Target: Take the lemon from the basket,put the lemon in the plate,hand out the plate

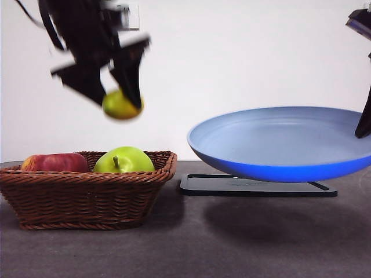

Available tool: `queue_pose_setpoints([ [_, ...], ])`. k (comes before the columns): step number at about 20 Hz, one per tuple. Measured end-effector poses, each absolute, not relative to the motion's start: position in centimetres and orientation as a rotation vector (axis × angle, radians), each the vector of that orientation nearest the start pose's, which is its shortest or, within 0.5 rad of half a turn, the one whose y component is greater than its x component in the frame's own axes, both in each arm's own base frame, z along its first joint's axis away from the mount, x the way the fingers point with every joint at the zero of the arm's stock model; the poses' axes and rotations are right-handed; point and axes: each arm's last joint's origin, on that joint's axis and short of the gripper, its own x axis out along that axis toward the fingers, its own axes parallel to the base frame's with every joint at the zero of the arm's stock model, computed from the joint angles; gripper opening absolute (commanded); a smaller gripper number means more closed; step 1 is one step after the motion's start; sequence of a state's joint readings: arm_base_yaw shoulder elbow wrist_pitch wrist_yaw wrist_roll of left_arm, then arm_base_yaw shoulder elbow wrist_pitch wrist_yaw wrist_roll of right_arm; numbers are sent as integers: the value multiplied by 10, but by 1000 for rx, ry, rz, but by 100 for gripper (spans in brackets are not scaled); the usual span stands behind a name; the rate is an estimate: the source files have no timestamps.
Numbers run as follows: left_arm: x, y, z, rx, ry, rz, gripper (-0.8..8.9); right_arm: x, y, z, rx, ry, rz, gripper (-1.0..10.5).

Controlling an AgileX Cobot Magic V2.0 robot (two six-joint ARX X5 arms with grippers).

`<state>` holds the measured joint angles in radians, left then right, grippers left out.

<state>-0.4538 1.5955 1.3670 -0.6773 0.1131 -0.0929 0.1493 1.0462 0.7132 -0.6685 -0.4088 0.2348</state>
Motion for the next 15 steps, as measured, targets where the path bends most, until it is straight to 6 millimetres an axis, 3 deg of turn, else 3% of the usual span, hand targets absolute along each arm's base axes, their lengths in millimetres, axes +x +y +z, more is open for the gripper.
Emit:
queue_pose_setpoints([
  [2,276,-159,323,31,864,-652,174,191,41,222,361,1106,377,3],
  [4,252,-185,331,63,844,-786,174,194,42,218,384,1137,389,3],
  [10,207,-262,303,245,892,-943,174,195,43,217,415,1147,432,3],
  [15,196,-296,271,345,941,-952,180,194,43,217,417,1152,432,3],
])
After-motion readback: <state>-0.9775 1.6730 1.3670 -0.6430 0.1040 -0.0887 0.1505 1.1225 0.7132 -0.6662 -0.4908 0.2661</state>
